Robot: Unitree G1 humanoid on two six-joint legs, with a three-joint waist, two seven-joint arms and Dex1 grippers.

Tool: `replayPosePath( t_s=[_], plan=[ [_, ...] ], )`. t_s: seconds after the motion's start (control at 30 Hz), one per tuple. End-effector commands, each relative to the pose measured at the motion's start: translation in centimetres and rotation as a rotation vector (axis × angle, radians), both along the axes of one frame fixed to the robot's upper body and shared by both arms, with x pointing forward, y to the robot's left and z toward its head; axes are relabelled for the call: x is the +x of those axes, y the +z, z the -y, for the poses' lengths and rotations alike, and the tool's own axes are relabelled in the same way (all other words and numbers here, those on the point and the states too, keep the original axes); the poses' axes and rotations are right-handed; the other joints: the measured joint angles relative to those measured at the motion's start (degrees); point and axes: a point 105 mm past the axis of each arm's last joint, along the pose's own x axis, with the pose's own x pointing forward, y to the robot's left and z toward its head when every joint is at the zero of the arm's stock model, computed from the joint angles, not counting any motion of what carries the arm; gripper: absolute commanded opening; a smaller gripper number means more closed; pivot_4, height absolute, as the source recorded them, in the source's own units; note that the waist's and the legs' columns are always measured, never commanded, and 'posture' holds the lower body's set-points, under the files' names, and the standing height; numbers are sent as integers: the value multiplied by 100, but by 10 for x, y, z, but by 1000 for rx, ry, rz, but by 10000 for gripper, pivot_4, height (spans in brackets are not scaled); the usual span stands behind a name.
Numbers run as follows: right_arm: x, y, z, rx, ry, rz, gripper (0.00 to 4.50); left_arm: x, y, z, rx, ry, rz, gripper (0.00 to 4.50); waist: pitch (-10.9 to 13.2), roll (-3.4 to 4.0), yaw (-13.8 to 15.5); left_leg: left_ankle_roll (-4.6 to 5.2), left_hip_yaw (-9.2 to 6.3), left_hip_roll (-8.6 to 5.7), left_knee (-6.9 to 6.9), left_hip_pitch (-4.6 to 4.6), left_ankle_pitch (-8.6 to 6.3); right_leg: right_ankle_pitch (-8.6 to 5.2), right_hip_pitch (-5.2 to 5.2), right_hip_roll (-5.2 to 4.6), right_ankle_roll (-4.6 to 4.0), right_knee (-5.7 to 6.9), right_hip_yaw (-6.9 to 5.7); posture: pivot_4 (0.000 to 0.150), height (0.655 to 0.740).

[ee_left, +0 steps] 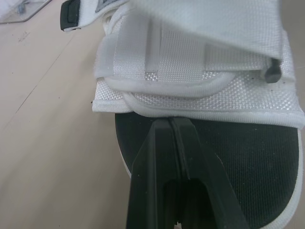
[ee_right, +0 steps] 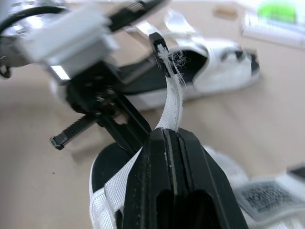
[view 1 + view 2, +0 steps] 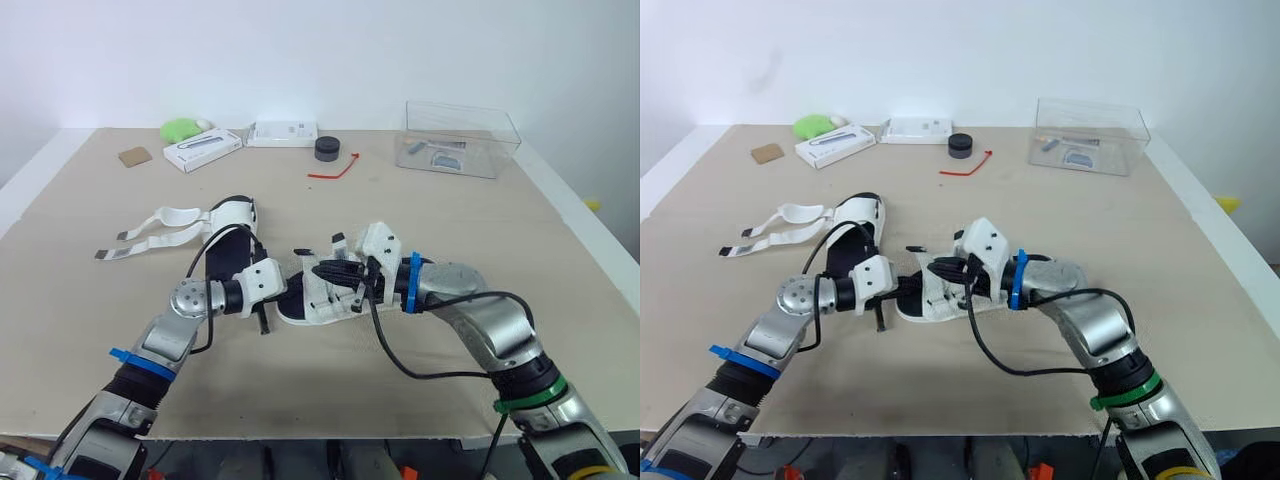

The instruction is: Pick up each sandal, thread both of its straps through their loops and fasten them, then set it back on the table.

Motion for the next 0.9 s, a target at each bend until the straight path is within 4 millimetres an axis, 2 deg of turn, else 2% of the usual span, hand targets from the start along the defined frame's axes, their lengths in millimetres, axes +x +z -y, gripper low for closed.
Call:
replayPosePath(
  t_s=[0.03,0.27,0.6,0.9],
  plan=[
    [17,24,14,30,-115,-12,1185,-5,-28,-4,74,7,-85,0,0,0,-1,0,0,0,0,0,0,4,0,0,7,-1,0,1500,7400],
    [20,15,17,-74,-111,-33,1185,-6,-30,-3,66,10,-88,0,0,1,-8,0,0,-2,-1,-4,0,-15,-2,4,45,-3,-2,1500,7400],
    [28,20,8,-110,-76,25,1185,-7,-30,-3,65,12,-91,0,0,1,-10,0,4,-2,0,-3,0,-13,-3,6,54,-4,-3,1500,7400],
    [36,7,11,-173,-99,-15,1185,-7,-30,-3,67,8,-93,0,0,1,-10,0,3,-2,-1,-3,0,-13,-3,5,52,-4,-2,1500,7400]
  ],
)
